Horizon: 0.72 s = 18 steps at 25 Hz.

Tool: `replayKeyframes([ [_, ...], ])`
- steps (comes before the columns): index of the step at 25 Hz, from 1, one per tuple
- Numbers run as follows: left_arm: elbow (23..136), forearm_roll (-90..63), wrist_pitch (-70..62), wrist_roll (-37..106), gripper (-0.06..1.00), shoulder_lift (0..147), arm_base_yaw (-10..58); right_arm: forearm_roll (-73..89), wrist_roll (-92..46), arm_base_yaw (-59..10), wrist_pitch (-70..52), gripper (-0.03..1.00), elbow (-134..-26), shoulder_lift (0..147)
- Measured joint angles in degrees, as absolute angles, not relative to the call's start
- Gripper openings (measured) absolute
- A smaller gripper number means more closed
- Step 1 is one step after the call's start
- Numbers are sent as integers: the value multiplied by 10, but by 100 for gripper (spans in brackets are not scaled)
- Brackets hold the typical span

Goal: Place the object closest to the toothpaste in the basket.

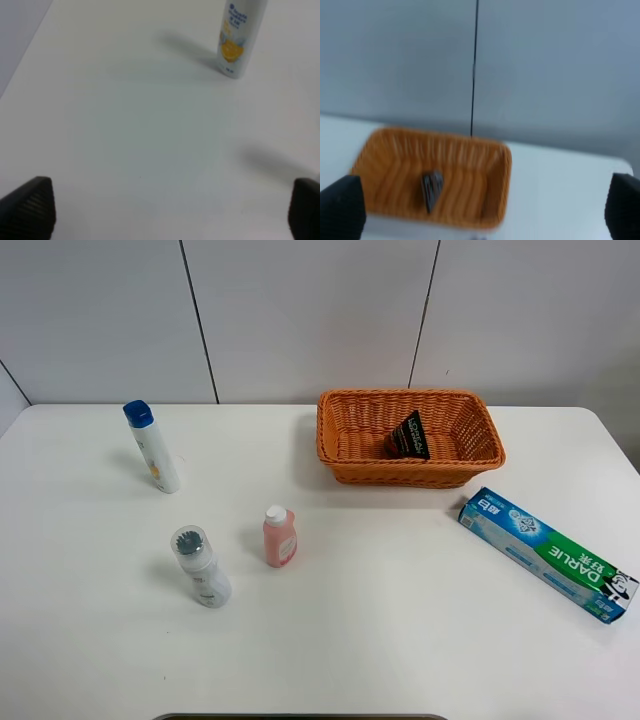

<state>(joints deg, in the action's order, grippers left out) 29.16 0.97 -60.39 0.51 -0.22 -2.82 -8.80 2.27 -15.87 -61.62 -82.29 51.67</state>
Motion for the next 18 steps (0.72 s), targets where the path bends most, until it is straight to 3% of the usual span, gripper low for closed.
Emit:
replayKeyframes([
  [7,292,10,-604,5,94,-2,-28,-88,13,-156,-693,99,-824,432],
  [13,292,10,-604,5,94,-2,-28,-88,10,-98,-697,99,-812,345],
  [18,292,10,-604,5,94,-2,-28,-88,8,-64,-697,99,-743,251],
])
